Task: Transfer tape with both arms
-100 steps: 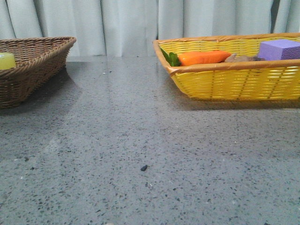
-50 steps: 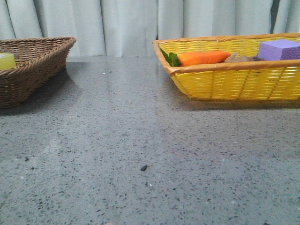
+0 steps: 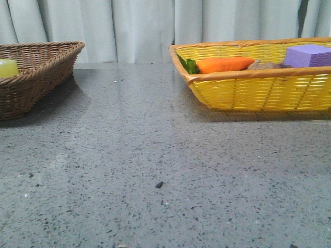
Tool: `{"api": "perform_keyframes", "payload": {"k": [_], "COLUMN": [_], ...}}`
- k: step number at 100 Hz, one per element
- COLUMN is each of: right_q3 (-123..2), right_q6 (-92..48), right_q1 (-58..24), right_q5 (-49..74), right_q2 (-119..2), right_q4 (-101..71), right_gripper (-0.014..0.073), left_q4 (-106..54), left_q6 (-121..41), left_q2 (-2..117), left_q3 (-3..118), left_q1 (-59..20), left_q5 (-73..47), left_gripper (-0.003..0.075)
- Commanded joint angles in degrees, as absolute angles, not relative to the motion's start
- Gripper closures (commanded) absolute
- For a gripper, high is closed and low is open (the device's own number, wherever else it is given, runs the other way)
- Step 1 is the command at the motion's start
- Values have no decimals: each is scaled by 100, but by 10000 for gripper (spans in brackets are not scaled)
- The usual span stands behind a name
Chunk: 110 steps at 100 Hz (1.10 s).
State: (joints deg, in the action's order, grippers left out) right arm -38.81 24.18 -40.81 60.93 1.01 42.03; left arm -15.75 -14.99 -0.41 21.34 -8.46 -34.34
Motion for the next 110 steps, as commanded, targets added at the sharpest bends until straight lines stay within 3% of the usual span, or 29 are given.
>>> {"api": "perform_keyframes", "payload": {"k": [1, 90, 110], "right_q3": [-3793, -3712, -3712], "right_q6": [2429, 2449, 2449], "right_q1": [-4048, -4048, -4048], "right_q5": [5721, 5816, 5816], "right_q2": [135, 135, 135], "right_q4": [4474, 4221, 4221], "right_gripper": [668, 668, 668], "left_q4": [-1726, -1795, -1451], "left_q6": [-1486, -1486, -1486], "left_q2": [-147, -138, -138], "left_q3": [2180, 2165, 1836], "left_q1": [-843, -843, -828], "left_q5": [-3039, -3039, -2500], "left_gripper": [741, 741, 741]}}
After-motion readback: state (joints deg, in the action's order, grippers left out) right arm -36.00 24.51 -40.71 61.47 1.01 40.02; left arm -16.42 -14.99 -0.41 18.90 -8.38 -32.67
